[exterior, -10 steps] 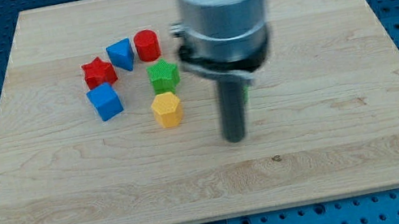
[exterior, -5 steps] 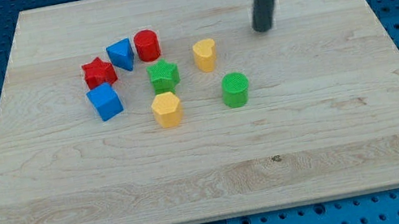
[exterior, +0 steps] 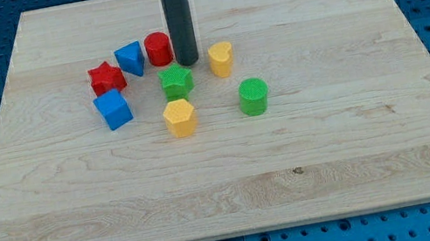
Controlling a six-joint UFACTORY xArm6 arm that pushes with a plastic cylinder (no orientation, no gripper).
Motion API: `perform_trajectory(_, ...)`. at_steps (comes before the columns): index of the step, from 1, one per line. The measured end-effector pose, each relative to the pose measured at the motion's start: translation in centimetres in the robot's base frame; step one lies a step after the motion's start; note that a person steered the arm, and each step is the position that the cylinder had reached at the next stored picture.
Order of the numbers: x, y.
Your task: Push the green star down a bit
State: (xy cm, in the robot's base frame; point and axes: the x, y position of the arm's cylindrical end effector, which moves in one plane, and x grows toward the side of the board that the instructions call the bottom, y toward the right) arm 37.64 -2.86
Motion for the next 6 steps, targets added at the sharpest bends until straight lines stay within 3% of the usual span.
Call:
perform_trajectory(3, 2.8, 0.0)
perform_trajectory(6, 0.4, -0.8)
